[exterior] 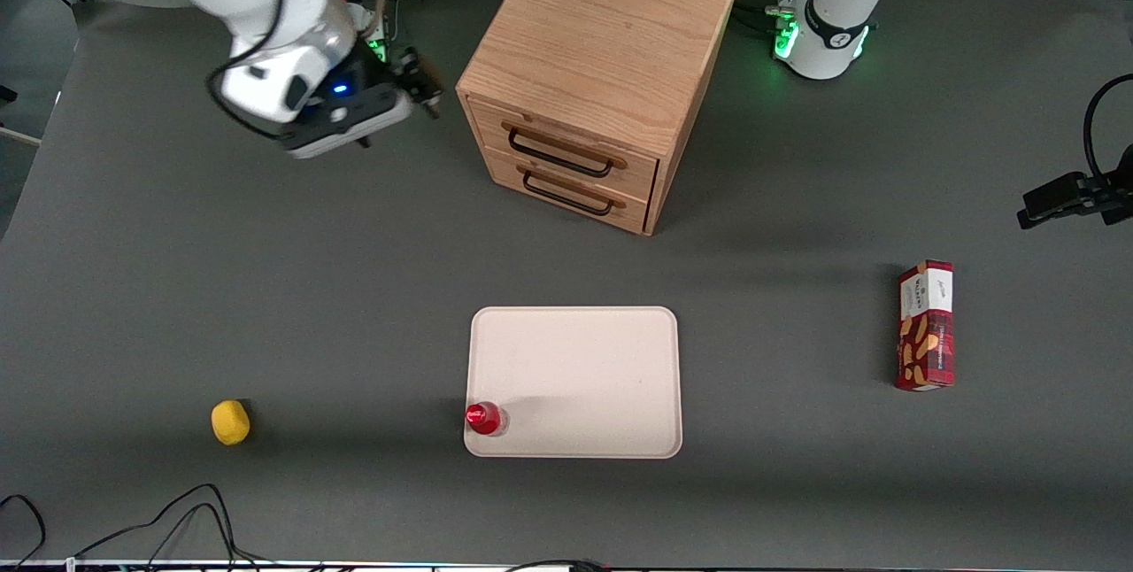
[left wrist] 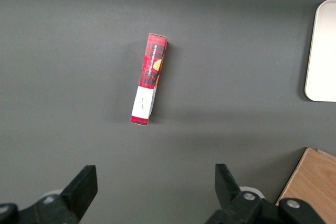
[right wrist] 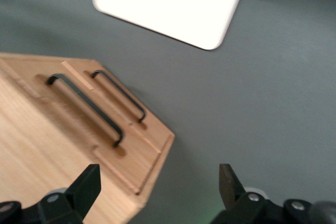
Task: Open upper drawer
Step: 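Move the right gripper toward the wooden cabinet's drawer handles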
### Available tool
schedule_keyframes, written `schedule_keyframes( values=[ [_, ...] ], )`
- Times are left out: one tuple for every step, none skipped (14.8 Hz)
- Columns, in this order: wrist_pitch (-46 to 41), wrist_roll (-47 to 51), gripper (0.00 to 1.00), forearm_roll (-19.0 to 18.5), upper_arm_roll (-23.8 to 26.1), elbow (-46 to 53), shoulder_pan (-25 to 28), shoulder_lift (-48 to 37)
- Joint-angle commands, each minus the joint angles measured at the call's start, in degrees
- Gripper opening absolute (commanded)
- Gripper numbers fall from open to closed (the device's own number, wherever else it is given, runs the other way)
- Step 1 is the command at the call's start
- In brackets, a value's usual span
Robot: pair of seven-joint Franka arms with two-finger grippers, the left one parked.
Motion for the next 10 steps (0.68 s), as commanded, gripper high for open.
schedule_keyframes(
  values=[
    [-1.1,-4.7,1.00,-3.5,0.1,10.3,4.6,8.7],
    [-1.2,-7.4,1.00,-5.2,0.6,12.5,6.5,10.7],
    [-1.1,-9.2,1.00,-5.4,0.7,13.7,7.5,12.0],
    [-0.6,-11.9,1.00,-5.2,0.9,14.0,7.6,12.9],
    [-0.4,-16.2,1.00,-4.8,2.0,14.2,7.6,13.9],
    [-0.3,-19.8,1.00,-4.8,2.9,14.6,7.6,14.9],
    [-0.3,-21.8,1.00,-4.7,3.1,14.8,7.6,15.9],
    [-0.3,-23.9,1.00,-4.7,3.6,14.8,7.6,16.7],
    [-0.3,-27.2,1.00,-4.7,3.7,14.7,7.4,17.2],
    [-0.3,-30.1,1.00,-4.6,3.7,14.6,7.3,17.4]
  ],
)
